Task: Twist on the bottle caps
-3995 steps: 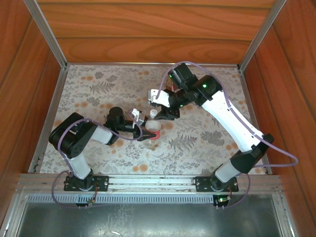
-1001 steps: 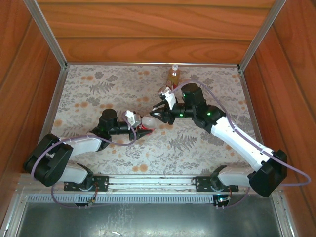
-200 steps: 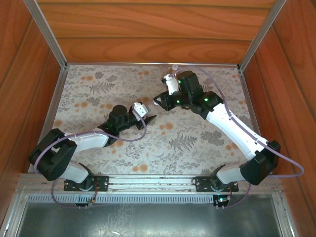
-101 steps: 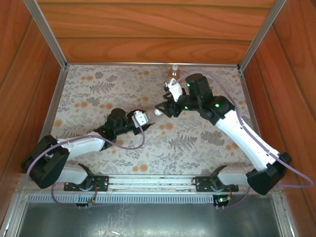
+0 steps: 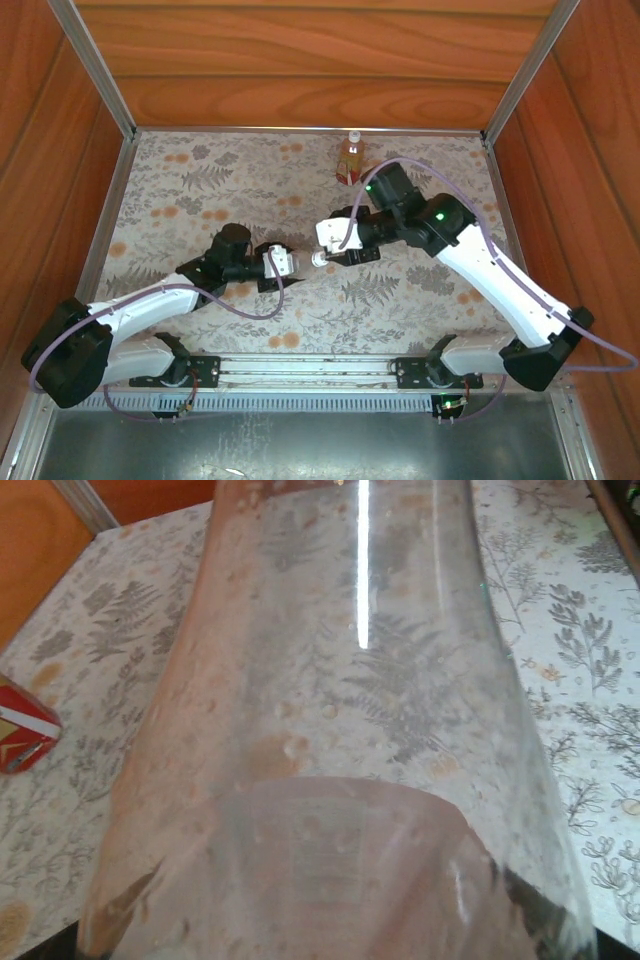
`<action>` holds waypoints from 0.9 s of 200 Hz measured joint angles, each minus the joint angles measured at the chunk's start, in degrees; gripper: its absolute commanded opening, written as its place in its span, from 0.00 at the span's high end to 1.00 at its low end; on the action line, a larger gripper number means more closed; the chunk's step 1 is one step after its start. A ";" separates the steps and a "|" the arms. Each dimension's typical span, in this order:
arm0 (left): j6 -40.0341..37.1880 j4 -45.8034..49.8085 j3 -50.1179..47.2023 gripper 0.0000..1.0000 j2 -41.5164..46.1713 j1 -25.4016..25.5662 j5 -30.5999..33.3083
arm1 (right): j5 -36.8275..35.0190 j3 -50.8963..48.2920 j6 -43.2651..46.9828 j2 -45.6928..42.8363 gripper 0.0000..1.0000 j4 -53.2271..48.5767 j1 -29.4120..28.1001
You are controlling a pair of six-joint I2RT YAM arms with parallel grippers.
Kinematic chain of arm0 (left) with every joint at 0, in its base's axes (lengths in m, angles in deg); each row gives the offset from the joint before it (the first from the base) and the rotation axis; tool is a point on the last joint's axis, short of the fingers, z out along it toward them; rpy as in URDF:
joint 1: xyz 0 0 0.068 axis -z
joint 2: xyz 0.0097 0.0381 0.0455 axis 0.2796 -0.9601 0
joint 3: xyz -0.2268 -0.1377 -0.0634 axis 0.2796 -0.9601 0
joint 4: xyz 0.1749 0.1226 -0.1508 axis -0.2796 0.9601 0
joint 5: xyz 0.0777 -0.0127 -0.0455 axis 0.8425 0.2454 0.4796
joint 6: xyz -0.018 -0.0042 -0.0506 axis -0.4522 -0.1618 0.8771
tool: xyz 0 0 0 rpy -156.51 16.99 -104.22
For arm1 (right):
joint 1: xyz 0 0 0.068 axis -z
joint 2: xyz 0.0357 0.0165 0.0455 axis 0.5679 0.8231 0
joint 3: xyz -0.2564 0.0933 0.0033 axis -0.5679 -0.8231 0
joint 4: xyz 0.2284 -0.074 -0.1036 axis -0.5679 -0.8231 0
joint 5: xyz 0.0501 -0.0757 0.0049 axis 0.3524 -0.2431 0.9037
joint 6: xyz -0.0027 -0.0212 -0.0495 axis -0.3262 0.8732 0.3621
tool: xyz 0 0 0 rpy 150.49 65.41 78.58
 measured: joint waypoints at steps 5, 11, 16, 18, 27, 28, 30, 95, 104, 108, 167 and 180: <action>-0.02 0.28 0.00 0.41 0.09 -0.02 -0.33 | -0.70 0.50 0.42 0.74 0.42 -0.76 -0.48; -0.02 0.59 0.00 0.41 0.20 -0.07 -0.74 | -1.44 1.09 0.85 1.60 0.42 -1.49 -1.01; -0.02 0.85 0.00 0.41 0.31 -0.13 -1.16 | -1.95 1.49 1.14 2.23 0.42 -2.10 -1.38; -0.02 0.96 0.02 0.41 0.39 -0.17 -1.33 | -2.12 1.55 1.22 2.38 0.42 -2.21 -1.40; 0.00 1.33 0.02 0.41 0.74 -0.28 -1.84 | -2.89 1.77 1.57 3.06 0.42 -2.91 -1.73; 0.00 1.36 0.02 0.41 0.76 -0.28 -1.88 | -2.89 1.79 1.62 3.10 0.43 -2.97 -1.75; 0.00 1.42 0.02 0.41 0.85 -0.28 -2.01 | -3.17 1.79 1.66 3.19 0.43 -3.21 -1.75; 0.09 1.84 0.07 0.41 2.34 -0.44 -4.04 | -6.47 1.86 3.65 4.26 0.47 -6.84 -3.26; 0.24 1.86 0.09 0.41 2.34 -0.48 -4.20 | -6.43 1.86 3.72 4.26 0.48 -6.84 -3.50; 0.26 1.86 0.09 0.41 2.34 -0.50 -4.24 | -6.38 1.86 3.76 4.26 0.49 -6.84 -3.52; 0.96 2.10 0.87 0.41 2.03 -0.63 -4.61 | -5.55 1.86 3.87 5.18 0.51 -6.43 -4.37; 0.96 2.14 0.90 0.41 1.95 -0.63 -4.63 | -5.33 1.86 3.96 5.55 0.52 -6.32 -4.63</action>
